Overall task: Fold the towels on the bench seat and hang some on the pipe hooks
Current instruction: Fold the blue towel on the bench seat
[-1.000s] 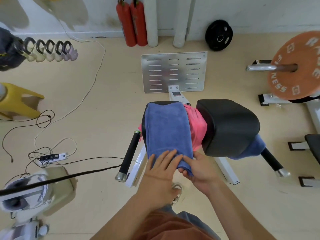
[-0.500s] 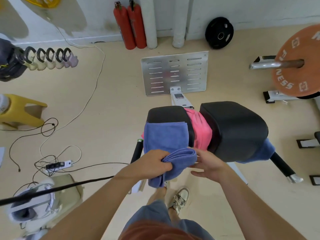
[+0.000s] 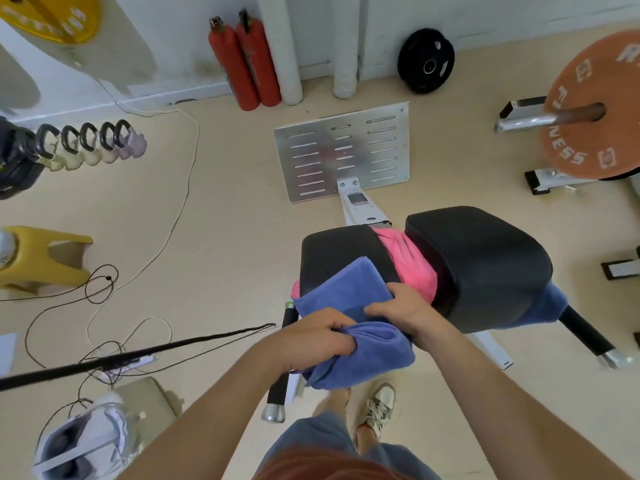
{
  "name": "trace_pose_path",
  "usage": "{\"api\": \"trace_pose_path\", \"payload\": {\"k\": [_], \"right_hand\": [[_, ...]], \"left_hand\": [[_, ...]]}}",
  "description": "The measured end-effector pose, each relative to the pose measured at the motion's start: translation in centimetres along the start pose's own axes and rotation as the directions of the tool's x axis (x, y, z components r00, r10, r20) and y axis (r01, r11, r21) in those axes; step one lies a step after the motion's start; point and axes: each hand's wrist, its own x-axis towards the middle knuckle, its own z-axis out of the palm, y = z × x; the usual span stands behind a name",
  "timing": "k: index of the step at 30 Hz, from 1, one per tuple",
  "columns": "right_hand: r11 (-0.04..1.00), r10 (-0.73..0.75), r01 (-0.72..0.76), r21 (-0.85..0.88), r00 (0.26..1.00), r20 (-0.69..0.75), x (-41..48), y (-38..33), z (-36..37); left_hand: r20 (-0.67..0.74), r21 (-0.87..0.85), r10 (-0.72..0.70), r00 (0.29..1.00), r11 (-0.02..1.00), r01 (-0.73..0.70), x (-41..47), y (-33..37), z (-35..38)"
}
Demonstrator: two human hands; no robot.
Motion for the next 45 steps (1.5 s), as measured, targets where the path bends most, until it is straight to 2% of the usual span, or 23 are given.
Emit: {"api": "trace_pose_path", "payload": {"k": [2,3,6,8,10,12,15,17,19,22,25,27,31,34,40,42,43,45], "right_hand": [[0.983,0.018,-0.018,0.181,1.000,-0.001,-0.4,-1.4,-1.3],[0.962,0.014,-0.013,0.274,1.000,-0.003,-0.9,-2.0,-2.0],[0.874,-0.030,0.053,0.483,0.998,-0.057,-3.2,-3.9,-3.7],[0.833,-0.102,0.158,0.531,0.986,-0.135,-5.4,-5.1,-4.3],[0.790,-0.182,0.262,0.554,0.964,-0.195,-8.0,-6.2,-4.6],[0.727,-0.229,0.332,0.601,0.942,-0.244,-10.6,-7.0,-4.6],[0.613,-0.297,0.339,0.714,0.936,-0.189,-13.9,-7.1,-4.6],[0.594,-0.331,0.310,0.742,0.935,-0.126,-16.1,-6.9,-4.2],[0.599,-0.385,0.376,0.706,0.909,-0.158,-18.5,-6.4,-3.6],[0.672,-0.484,0.552,0.494,0.832,-0.271,-22.0,-6.1,-2.5],[0.729,-0.614,0.657,0.193,0.752,-0.242,-25.2,-5.8,-1.0],[0.688,-0.702,0.723,0.067,0.686,-0.191,-27.3,-6.1,0.2],[0.570,-0.814,0.821,0.031,0.569,-0.116,-31.4,-7.5,2.6],[0.548,-0.834,0.837,-0.001,0.546,-0.085,-33.3,-8.6,3.8],[0.542,-0.839,0.840,-0.001,0.541,0.065,-34.0,-10.7,6.2],[0.531,-0.840,0.847,-0.023,0.529,0.122,-33.7,-11.7,7.1],[0.526,-0.838,0.850,-0.033,0.525,0.148,-33.5,-12.4,7.5],[0.522,-0.831,0.852,-0.045,0.520,0.197,-32.9,-13.8,8.5]], "left_hand": [[-0.072,-0.105,0.040,0.997,0.993,-0.048,-1.2,0.8,-1.0],[-0.128,-0.096,0.080,0.989,0.991,-0.093,-1.7,1.2,-1.4],[-0.204,0.057,0.272,0.940,0.962,-0.266,-3.8,2.8,-2.2],[-0.177,0.181,0.355,0.918,0.929,-0.324,-5.9,4.0,-2.0],[-0.163,0.252,0.341,0.926,0.922,-0.296,-8.0,4.8,-1.5],[-0.178,0.302,0.391,0.903,0.895,-0.328,-9.8,5.3,-0.4],[-0.197,0.336,0.500,0.843,0.842,-0.421,-12.6,6.2,1.5],[-0.206,0.322,0.512,0.834,0.840,-0.436,-14.8,6.9,2.4],[-0.220,0.336,0.571,0.791,0.805,-0.488,-16.8,7.4,3.3],[-0.333,0.367,0.618,0.712,0.780,-0.506,-19.1,7.6,3.7],[-0.405,0.426,0.665,0.628,0.745,-0.514,-21.9,7.8,3.9],[-0.435,0.480,0.707,0.558,0.706,-0.520,-23.6,7.8,4.0],[-0.524,0.489,0.713,0.466,0.700,-0.521,-26.3,7.6,4.2],[-0.581,0.476,0.700,0.415,0.706,-0.524,-28.0,7.2,4.3],[-0.654,0.535,0.716,0.246,0.667,-0.518,-30.5,6.0,2.5],[-0.659,0.538,0.711,0.245,0.674,-0.506,-31.0,5.5,1.2],[-0.661,0.519,0.700,0.270,0.686,-0.510,-31.3,5.2,0.4],[-0.639,0.459,0.675,0.369,0.719,-0.522,-32.3,4.7,-1.5]]}}
